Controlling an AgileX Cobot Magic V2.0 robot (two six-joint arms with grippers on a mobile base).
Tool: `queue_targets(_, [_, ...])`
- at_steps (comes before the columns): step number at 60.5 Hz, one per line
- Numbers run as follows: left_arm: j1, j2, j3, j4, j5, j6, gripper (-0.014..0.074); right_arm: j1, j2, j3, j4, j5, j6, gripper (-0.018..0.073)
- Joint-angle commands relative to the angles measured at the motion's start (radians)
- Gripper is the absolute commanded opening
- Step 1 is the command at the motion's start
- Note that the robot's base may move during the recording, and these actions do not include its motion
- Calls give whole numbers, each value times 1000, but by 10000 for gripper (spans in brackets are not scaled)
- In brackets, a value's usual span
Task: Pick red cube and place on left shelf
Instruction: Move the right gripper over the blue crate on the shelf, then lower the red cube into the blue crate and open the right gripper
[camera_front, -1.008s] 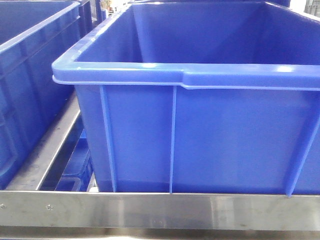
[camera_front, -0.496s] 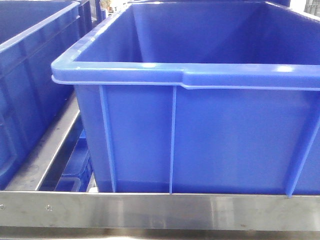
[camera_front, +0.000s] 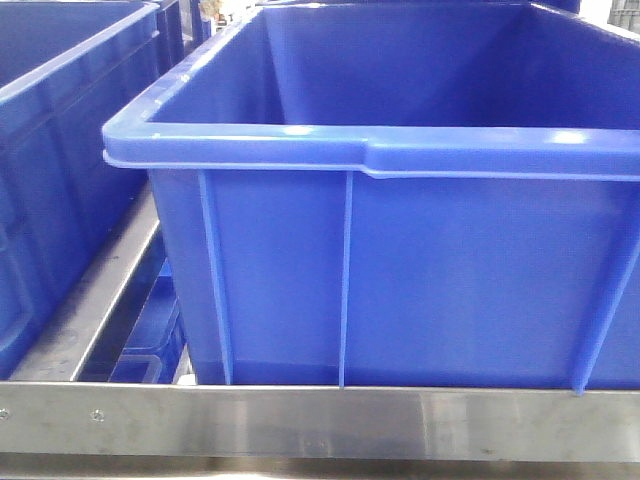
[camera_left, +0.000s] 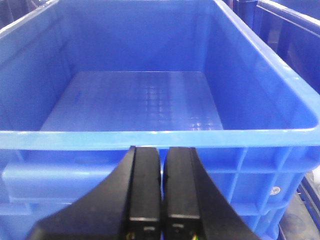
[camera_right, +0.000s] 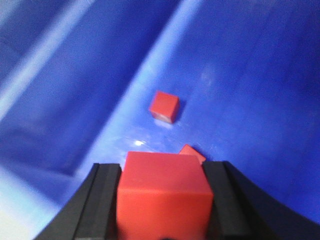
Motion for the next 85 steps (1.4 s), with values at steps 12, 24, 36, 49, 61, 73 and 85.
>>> queue_targets(12, [-4,-15,23,-4,-88,-1,102,-11,310,-187,-75,-19,-6,223])
queue_targets(24, [-4,-15,23,-4,-88,-1,102,-69,448,-232,-81,-30,-6,223])
queue_targets(36, [-4,-15,23,-4,-88,-1,102,-116,538,-240,-81,-76,-6,223])
queue_targets(49, [-4,-15,23,-4,-88,-1,102,-117,599,-240,-81,-96,-6,223])
queue_targets(61, [-4,-15,23,-4,-88,-1,102,-120,629,-240,-83,-90,-6,232])
queue_targets(73, [-4,-15,23,-4,-88,-1,102,-120,636,-240,-83,-77,-6,370])
queue_targets(85, [-4,-15,23,-4,-88,-1,102,-120,636,-241,-83,-70,-6,546])
